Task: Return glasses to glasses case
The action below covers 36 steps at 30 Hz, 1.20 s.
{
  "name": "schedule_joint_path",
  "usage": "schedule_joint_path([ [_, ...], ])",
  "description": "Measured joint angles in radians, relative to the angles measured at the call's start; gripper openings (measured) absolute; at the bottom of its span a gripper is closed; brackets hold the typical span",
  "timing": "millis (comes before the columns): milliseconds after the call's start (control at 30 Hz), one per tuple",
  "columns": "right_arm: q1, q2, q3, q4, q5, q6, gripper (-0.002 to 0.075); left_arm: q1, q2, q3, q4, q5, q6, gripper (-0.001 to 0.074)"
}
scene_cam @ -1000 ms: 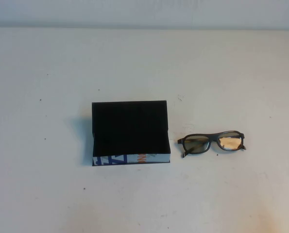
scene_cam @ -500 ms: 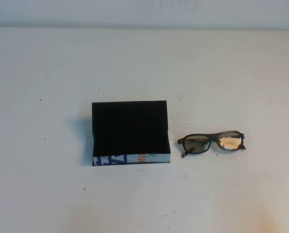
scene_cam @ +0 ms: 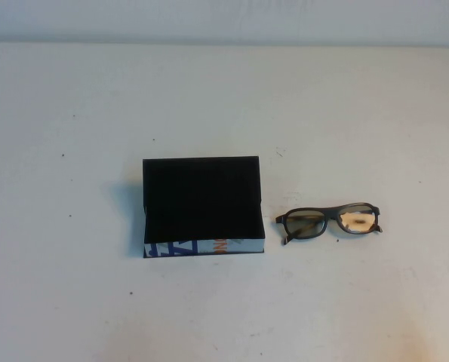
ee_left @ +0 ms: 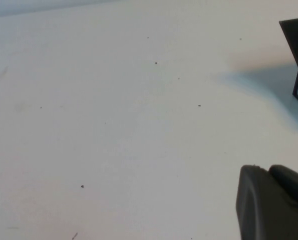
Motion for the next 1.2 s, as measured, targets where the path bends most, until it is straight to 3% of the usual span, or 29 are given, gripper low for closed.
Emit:
schedule_joint_path([
  [500,0.0,0.0,0.0,0.024,-0.045,0.0,-0.0011,0.0,0.0,0.0,0.0,0.0,0.0,-0.0001],
  [633,0.0,0.0,0.0,0.162,-0.138,0.0,-0.0011,0.0,0.0,0.0,0.0,0.0,0.0,-0.0001],
  [867,0.0,0.0,0.0,0.57,-0.311,0.0,-0.0011,0.0,0.0,0.0,0.0,0.0,0.0,-0.0001],
  [967,0.0,0.0,0.0,0.625,-0.337,0.0,-0.0011,0.0,0.0,0.0,0.0,0.0,0.0,-0.0001],
  [1067,0.0,0.0,0.0,0.663,-0.307,0.0,-0.0011,0.0,0.0,0.0,0.0,0.0,0.0,-0.0001],
  [1200,0.0,0.018,-0.054,0.671,-0.132,0.004,-0.0011,0.0,0.0,0.0,0.0,0.0,0.0,-0.0001],
])
